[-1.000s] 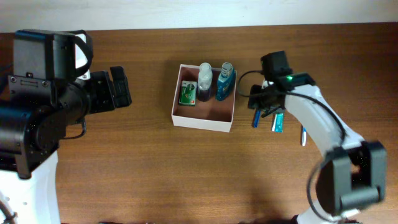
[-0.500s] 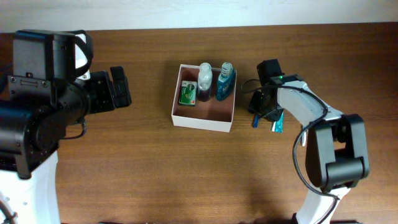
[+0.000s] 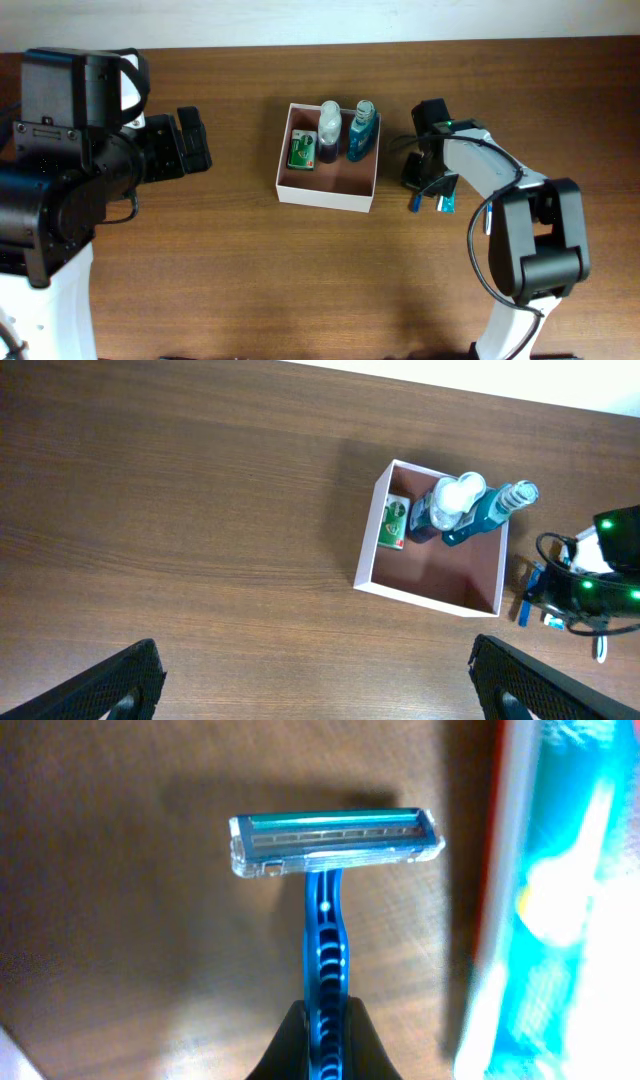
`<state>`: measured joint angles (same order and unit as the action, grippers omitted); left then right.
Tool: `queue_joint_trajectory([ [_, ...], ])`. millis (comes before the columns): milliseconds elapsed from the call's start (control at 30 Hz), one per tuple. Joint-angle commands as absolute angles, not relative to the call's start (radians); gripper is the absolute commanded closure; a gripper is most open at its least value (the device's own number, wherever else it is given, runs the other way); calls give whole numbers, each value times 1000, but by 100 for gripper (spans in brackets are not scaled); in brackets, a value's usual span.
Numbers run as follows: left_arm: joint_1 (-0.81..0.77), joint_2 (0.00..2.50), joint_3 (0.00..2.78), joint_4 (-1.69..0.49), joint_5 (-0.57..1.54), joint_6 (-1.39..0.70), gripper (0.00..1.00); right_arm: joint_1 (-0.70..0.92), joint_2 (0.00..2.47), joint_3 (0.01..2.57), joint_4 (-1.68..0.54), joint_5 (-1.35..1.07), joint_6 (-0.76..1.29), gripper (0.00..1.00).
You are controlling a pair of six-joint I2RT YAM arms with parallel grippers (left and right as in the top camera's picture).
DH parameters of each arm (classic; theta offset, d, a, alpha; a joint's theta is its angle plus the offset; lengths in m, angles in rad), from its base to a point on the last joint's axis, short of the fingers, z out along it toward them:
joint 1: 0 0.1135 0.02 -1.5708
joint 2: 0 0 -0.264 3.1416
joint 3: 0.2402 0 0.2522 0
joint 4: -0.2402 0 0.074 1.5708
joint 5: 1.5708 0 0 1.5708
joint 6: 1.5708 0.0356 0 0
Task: Pack container
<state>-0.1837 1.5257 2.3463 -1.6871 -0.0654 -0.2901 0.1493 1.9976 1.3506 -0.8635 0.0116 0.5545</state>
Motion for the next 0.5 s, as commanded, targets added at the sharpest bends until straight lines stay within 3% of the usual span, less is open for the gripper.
queue_joint_trajectory([
  [0,-179,1522,2353,-1687,-80,-274,1,155,1866,1401,-901,22,492,96],
  [267,-179,1522,2353,-1687,-79,-274,1,331,1561,1420,-938,-67,146,96],
  [467,-179,1522,2353,-1687,-80,-274,1,500,1541,1417,-871,-101,-155,96],
])
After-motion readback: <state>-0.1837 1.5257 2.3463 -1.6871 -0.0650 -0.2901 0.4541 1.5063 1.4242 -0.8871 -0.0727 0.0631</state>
